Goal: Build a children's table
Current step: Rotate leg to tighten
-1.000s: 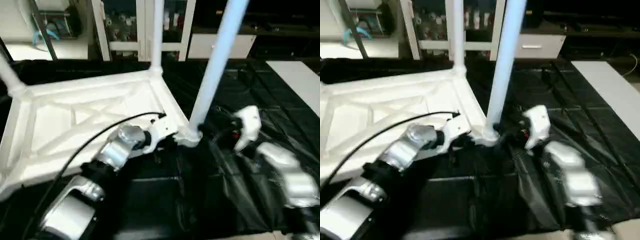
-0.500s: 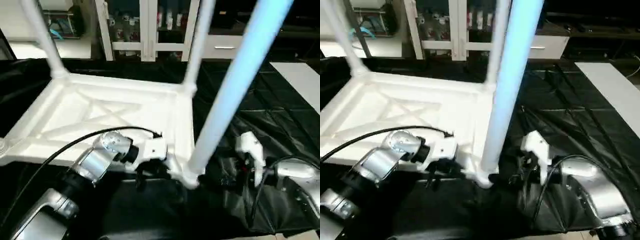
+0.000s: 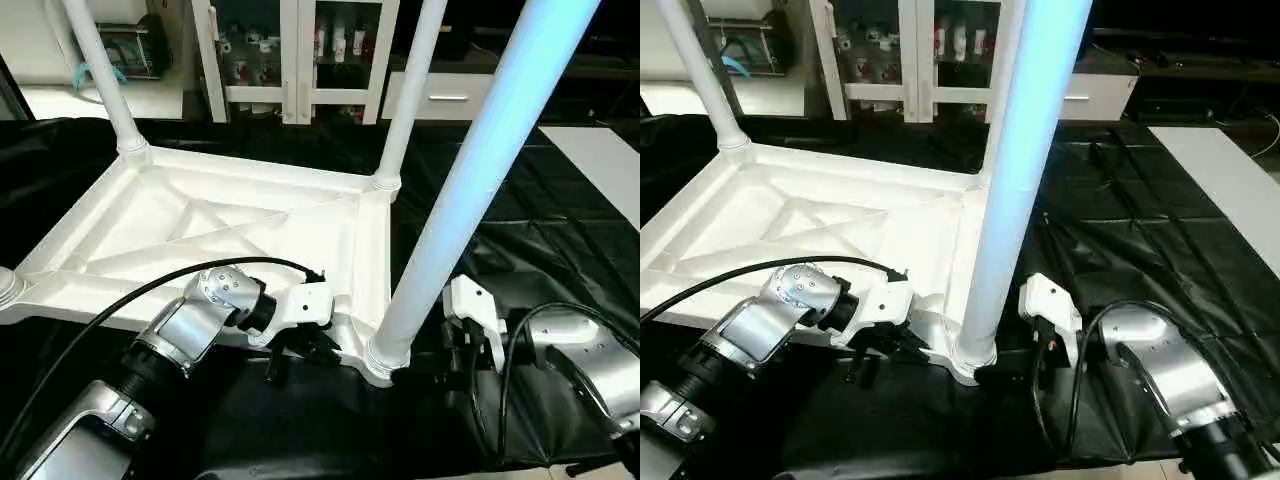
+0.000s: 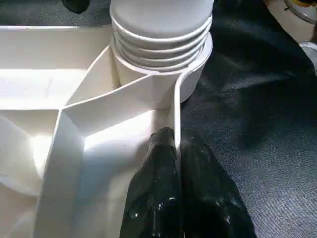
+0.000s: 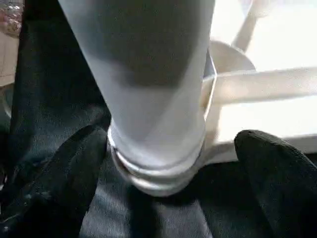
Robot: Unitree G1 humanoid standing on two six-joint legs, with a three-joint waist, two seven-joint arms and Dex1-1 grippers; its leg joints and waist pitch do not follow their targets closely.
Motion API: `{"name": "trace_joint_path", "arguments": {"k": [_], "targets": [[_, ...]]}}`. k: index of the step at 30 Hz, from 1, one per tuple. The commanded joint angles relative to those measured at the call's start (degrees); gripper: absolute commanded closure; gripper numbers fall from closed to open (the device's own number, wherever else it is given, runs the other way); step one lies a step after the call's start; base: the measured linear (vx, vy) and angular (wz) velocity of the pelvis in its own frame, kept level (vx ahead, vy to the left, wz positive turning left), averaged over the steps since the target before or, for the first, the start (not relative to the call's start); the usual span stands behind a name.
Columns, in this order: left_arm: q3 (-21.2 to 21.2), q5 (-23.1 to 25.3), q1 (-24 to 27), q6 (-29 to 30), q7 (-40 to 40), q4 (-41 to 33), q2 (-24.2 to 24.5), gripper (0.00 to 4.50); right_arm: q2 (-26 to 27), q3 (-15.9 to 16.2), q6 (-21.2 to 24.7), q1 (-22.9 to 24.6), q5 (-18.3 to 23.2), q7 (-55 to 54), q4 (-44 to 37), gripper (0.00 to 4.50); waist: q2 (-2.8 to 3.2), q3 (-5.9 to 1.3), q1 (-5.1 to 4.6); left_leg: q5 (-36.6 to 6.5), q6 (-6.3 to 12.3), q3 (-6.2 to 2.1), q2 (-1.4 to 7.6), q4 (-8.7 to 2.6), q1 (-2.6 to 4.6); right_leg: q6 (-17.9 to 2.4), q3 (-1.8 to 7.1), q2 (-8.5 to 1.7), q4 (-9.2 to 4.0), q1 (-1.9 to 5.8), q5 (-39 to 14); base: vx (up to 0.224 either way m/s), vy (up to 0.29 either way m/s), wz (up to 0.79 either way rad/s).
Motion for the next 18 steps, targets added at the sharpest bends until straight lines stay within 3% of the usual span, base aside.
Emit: {"name": "trace_joint_path", "arguments": {"k": [1,9,11,18], "targets": [[-1.2,0.3,-0.4,0.1,-0.4,-1.4,-0.6,4.5,0.2,0.0,-1.1,-0.7,0.8,1.1,0.4,0.4,-0.52,-3.3,-0.36,-12.6,2.18,-1.76,4.24,-4.18,2.13,-14.7,2.04,-3.54,-3.03,1.65,-8.8,0.0,0.0,0.0],[-1.4,0.6,-0.3,-0.1,0.0,-1.0,-0.7,4.5,0.7,0.4,-1.9,-0.5,1.1,2.9,1.2,1.03,-0.5,-3.25,-0.43,-14.0,1.71,-1.86,4.22,-4.2,2.05,-14.3,2.06,-3.48,-3.1,1.58,-10.9,0.0,0.0,0.0],[-1.4,0.8,-0.6,-0.3,0.0,-0.6,-0.8,4.5,1.5,0.9,-2.4,-1.1,0.5,3.2,2.5,1.28,-0.04,-3.21,-0.45,-15.1,1.14,-1.91,4.2,-4.27,2.09,-14.0,2.09,-3.5,-3.26,1.5,-12.1,0.0,0.0,0.0],[-1.6,1.4,-1.6,-0.8,0.1,0.9,-1.2,4.5,3.4,2.1,-3.7,-2.7,-0.8,3.5,5.5,1.77,-0.37,-3.08,-0.68,-17.1,0.04,-2.02,4.11,-4.44,2.07,-13.4,2.07,-3.45,-3.5,1.48,-14.8,0.0,0.0,0.0]]}}
